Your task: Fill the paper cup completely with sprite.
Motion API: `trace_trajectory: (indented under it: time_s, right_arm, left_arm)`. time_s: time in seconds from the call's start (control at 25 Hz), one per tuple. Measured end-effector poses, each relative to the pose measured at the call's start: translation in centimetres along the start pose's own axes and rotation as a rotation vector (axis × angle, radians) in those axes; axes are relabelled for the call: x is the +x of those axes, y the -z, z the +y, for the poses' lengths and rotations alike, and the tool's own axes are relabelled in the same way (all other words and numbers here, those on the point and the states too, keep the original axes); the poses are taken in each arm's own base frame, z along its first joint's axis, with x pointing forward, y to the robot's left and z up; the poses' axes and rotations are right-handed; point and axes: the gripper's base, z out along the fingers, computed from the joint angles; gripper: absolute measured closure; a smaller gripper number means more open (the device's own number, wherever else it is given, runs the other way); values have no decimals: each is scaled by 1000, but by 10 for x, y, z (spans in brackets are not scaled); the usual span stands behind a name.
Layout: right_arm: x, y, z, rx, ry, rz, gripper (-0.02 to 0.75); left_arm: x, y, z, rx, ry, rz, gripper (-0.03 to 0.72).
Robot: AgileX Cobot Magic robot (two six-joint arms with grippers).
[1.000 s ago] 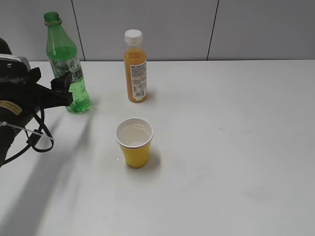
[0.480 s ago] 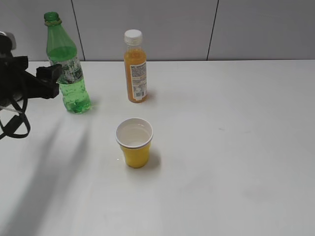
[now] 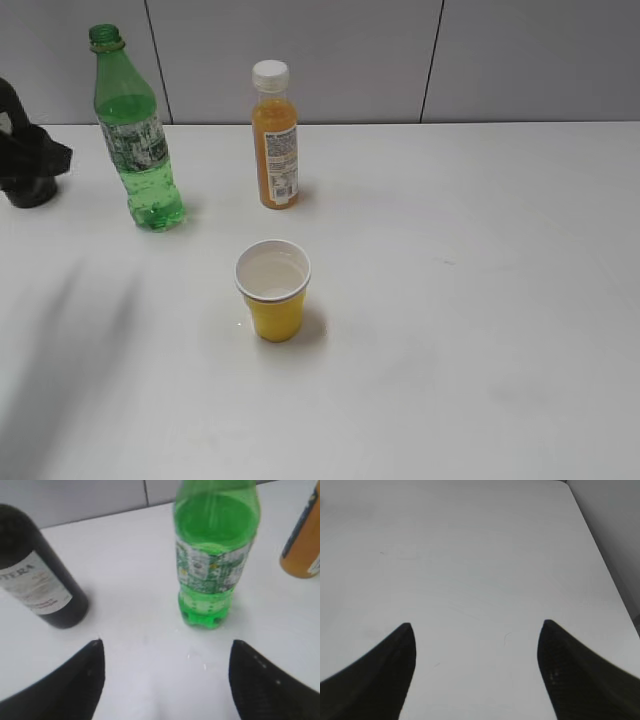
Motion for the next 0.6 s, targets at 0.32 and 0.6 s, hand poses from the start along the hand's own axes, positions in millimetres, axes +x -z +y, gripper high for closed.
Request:
trace_trajectory:
  time_s: [0.32, 0.6]
  right_arm:
    - [0, 0, 0, 0, 0, 0, 153]
    - [0, 0, 0, 0, 0, 0, 153]
  left_arm:
    - [-45, 35, 24, 44, -19, 265, 99]
    - [-28, 57, 25, 46, -17, 596, 103]
